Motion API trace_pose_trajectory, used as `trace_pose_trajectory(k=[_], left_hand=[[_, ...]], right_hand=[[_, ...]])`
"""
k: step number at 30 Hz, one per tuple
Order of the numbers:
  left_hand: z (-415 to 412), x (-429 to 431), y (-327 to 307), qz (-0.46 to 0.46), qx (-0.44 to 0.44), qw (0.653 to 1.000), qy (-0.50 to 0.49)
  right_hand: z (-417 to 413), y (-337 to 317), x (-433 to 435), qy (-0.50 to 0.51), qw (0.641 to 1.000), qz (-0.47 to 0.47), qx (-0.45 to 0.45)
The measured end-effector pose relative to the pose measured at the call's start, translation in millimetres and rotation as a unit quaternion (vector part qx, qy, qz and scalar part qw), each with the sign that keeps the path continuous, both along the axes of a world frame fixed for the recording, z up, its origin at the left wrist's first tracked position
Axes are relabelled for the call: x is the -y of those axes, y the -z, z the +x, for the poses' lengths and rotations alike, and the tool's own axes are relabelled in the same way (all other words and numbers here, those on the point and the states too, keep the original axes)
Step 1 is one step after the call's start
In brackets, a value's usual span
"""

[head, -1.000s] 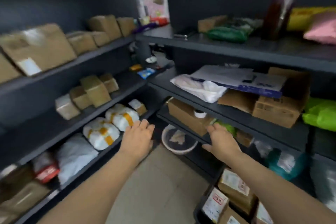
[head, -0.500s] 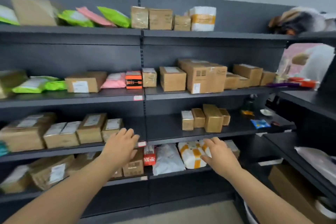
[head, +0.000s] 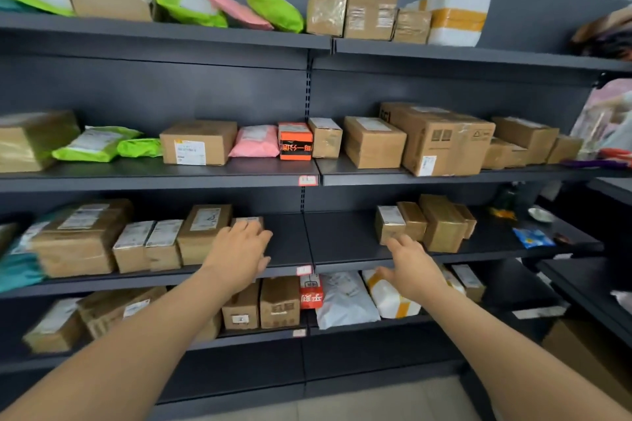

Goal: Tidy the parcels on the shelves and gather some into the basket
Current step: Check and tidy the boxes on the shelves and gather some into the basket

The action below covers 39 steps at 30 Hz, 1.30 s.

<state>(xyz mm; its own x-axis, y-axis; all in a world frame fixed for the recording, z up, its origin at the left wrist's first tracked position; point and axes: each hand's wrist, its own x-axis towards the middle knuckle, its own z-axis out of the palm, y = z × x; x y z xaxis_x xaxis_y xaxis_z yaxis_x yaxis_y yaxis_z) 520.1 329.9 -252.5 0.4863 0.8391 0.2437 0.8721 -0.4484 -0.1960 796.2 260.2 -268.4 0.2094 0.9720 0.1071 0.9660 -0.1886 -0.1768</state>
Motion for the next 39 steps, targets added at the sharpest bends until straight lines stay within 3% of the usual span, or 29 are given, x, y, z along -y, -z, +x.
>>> trace_pose_trajectory(k=[12, 19, 22, 31, 39], left_hand=[[106.8, -93.3, 50.8, -0.073, -0.021, 0.996, 0.053], [197.5, -164.0, 98.5, -0.125, -0.025, 0.991, 0.037], [227.2, -190.5, 118.1, -0.149, -0.028, 0.988, 0.031], [259.6, -243.9, 164.8, -0.216, 0.012, 0.976, 0.007], [269.5, -268.5, 194.7, -0.257, 0.087, 0.962, 0.019]], right_hand=[[107.3, 65.8, -117.2, 0.071, 0.995, -0.048, -0.060], [184.5, 124.4, -201.5, 0.080, 0.989, -0.038, -0.117], [208.3, 143.1, -234.6, 0.082, 0.991, -0.027, -0.100], [224.4, 180.4, -309.8, 0.101, 0.994, -0.045, -0.025], [218.3, 207.3, -333.4, 0.140, 0.988, -0.034, -0.055]])
